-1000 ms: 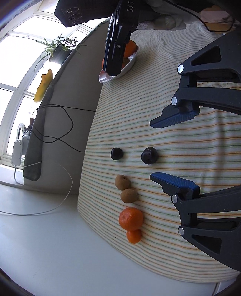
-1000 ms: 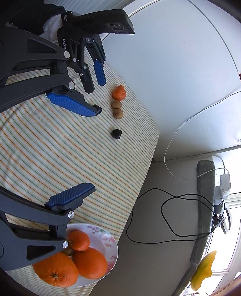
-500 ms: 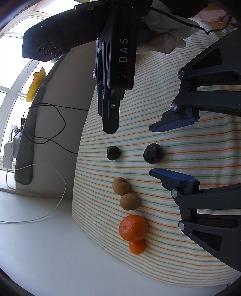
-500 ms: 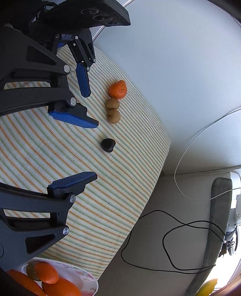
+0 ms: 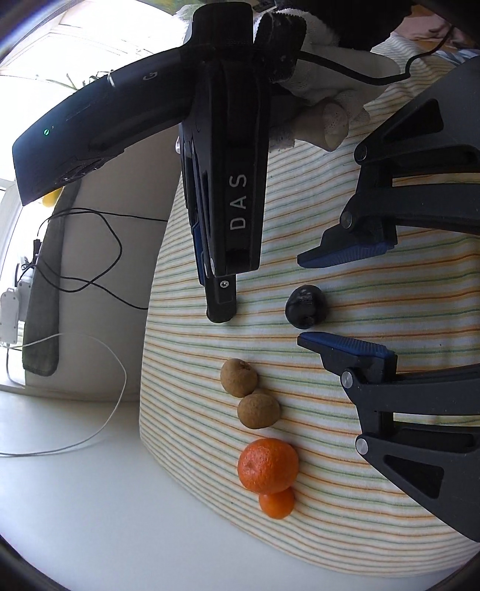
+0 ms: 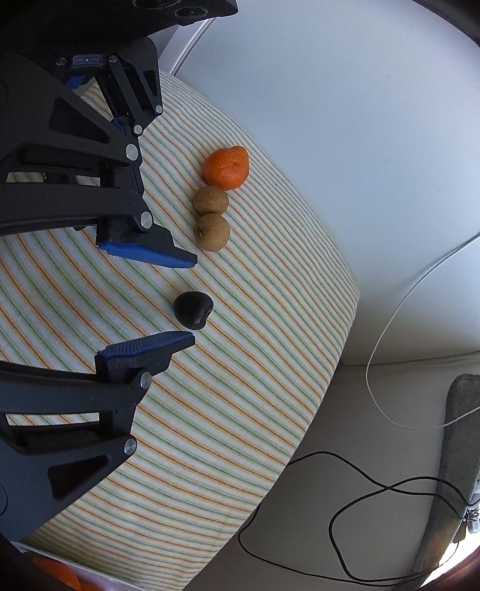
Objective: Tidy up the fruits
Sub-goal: 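Move the left tool to one dark plum and close on it while the right tool grasps the other plum, then carry both dark plums over the white floral plate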
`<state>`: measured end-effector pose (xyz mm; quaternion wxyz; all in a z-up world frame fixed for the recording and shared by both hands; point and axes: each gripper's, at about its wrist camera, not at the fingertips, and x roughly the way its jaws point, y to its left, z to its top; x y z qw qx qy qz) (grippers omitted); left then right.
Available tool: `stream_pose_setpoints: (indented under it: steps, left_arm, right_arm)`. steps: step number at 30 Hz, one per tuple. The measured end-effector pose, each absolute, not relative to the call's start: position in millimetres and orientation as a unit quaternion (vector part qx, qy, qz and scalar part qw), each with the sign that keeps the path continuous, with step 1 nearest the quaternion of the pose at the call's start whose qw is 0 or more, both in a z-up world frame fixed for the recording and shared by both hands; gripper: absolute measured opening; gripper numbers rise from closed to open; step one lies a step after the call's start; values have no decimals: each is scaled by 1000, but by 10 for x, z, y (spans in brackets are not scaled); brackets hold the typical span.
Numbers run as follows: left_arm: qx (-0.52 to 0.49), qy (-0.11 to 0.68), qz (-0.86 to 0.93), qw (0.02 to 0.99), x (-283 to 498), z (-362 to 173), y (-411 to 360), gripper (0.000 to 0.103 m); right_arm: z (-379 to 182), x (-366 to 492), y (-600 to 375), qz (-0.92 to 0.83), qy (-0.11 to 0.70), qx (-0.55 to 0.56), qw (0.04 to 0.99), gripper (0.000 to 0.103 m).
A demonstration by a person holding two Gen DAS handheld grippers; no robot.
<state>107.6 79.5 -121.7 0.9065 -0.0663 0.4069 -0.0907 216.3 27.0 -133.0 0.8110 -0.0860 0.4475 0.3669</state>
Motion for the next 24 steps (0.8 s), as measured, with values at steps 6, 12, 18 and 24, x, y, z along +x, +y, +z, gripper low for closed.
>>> stream_pose_setpoints:
  steps: [6,12,18,24]
  left_arm:
    - [-59,414,-88,904,1097,-1256,773,30]
    - [-66,416,-86,903,1132,-1237,783,23]
    - [-69,412,-84,905,1114,-1216,786,23]
    - [-82,402,-86,908,1007,-1146,848,23]
  right_arm:
    - [-1410,2233,386,359,455,-94,809,30]
    - [-1465,2266,416,349,456,-95,814,24]
    - [-1440,2240,359,350,453,-86,815,23]
    - [-1332,2140,200,352,444,-71,821,22]
